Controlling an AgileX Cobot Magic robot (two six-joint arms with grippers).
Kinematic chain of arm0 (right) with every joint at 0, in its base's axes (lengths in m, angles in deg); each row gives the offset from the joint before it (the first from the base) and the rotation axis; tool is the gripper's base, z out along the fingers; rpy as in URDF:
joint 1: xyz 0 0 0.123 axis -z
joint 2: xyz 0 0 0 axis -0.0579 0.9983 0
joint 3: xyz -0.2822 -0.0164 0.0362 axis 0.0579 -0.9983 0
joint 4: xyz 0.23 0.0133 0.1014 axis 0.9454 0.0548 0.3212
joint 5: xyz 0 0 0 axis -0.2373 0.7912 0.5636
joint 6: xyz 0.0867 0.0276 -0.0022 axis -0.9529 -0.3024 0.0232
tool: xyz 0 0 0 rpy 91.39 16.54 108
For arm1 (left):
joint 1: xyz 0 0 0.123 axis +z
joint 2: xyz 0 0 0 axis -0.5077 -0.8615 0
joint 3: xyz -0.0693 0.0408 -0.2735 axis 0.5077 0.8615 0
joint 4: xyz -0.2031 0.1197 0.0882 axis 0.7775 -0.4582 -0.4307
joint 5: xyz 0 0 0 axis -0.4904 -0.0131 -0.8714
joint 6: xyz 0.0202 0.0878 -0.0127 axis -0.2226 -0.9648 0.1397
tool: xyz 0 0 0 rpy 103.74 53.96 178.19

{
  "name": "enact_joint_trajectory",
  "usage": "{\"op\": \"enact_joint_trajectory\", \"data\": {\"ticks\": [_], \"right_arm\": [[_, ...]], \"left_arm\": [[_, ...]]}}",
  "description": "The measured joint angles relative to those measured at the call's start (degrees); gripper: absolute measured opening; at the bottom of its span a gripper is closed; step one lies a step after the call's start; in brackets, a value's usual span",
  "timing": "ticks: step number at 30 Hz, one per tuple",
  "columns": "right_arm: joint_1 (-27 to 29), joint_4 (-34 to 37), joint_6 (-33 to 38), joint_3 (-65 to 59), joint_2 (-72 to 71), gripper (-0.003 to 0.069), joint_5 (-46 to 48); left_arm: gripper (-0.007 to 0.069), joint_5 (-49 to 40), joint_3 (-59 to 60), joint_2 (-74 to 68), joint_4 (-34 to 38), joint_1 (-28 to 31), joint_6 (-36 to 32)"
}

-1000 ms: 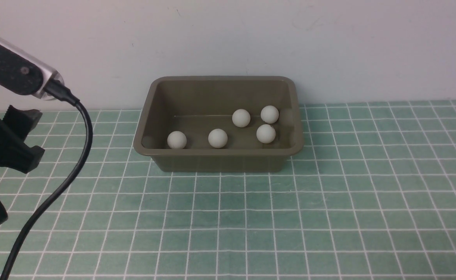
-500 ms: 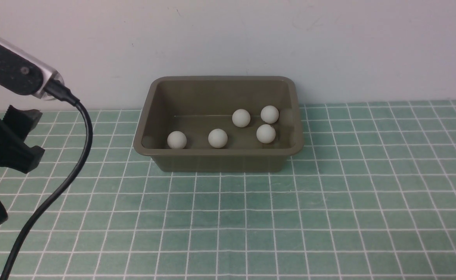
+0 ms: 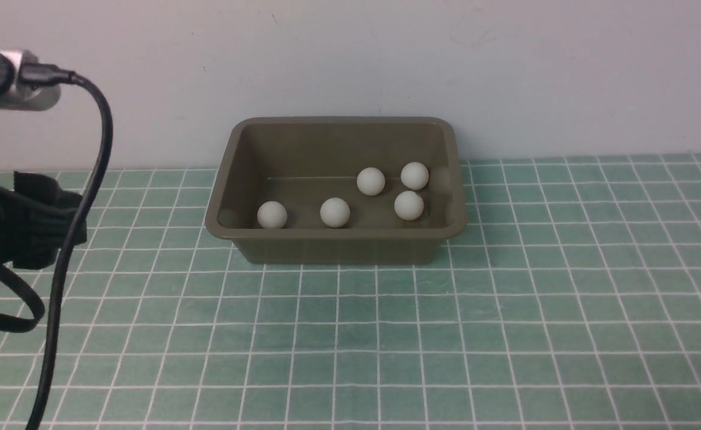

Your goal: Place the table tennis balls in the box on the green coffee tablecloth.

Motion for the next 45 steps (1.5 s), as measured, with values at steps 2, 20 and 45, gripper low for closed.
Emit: {"op": "enact_joint_trajectory", "data": {"ticks": [2, 20, 45], "right_arm": [[0.00, 0.00, 0.00, 0.00, 0.00, 0.0327, 0.00], [0.00, 0.00, 0.00, 0.00, 0.00, 0.0327, 0.00], [0.00, 0.00, 0.05, 0.00, -0.04, 0.0327, 0.00]], "left_arm": [[0.0447, 0.83, 3.31, 3.28, -0.04, 2.07, 0.00], [0.0447, 12.56, 29.51, 34.86, -1.52, 4.90, -0.11], [0.0447, 12.87, 35.40, 44.71, 1.09, 4.90, 1.92]]}}
